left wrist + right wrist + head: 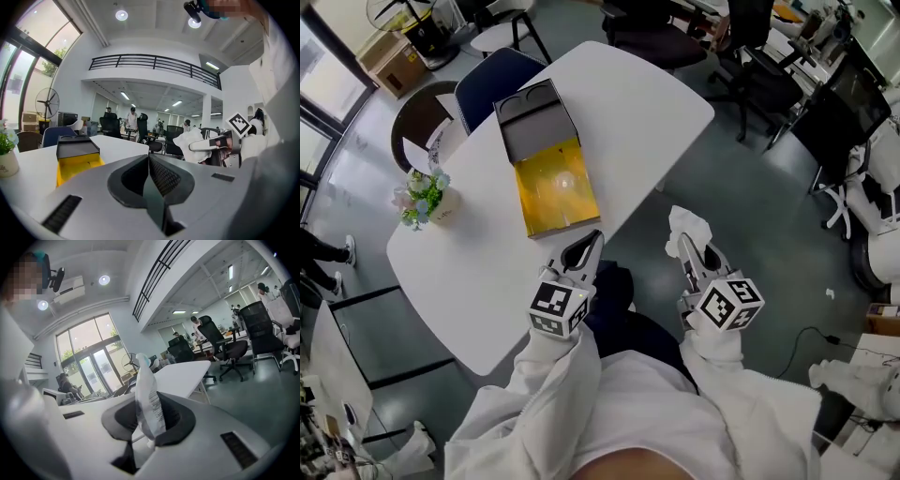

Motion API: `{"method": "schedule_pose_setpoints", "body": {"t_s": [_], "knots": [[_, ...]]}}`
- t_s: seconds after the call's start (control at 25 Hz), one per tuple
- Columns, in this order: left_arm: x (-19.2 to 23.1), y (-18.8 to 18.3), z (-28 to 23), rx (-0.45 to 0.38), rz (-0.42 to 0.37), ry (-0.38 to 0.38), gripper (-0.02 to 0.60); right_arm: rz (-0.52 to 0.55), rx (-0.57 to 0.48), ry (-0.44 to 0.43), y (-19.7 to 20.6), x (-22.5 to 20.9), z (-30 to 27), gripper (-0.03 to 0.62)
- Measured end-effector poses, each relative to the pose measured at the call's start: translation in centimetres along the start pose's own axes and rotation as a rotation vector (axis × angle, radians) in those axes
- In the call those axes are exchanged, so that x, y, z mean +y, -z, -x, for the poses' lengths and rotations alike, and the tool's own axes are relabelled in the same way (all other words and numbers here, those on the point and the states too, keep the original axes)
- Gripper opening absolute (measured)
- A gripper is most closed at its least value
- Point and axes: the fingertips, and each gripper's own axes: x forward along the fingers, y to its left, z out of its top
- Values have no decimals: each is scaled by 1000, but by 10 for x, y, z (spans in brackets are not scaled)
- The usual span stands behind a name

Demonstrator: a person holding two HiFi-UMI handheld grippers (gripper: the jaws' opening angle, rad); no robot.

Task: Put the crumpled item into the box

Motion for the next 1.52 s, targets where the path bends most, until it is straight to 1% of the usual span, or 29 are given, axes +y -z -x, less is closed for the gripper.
{"method": "schedule_pose_setpoints", "body": {"t_s": [0.2, 0.36, 0.52, 0.76, 0.96, 1.16, 1.28, 1.36, 1.52], "knots": [[33, -6, 2, -2, 12, -84, 23, 19, 61, -71, -6, 13, -43, 69], [63, -5, 7, 4, 64, -154, 23, 28, 123, -133, -5, 29, -80, 69], [97, -6, 12, 1, 91, -240, 23, 51, 187, -203, -4, 48, -119, 69], [139, -4, 14, -1, 147, -372, 22, 87, 283, -293, -6, 64, -173, 69], [171, 0, 18, 1, 186, -459, 23, 109, 359, -363, 1, 82, -212, 69], [191, 1, 22, 7, 202, -524, 23, 144, 452, -460, 18, 111, -246, 69], [206, 7, 28, 8, 217, -573, 23, 162, 512, -501, 35, 125, -265, 69], [214, 11, 33, 5, 237, -608, 23, 156, 566, -517, 48, 132, -275, 69], [231, 15, 41, 2, 264, -665, 23, 108, 682, -541, 74, 147, -293, 69]]}}
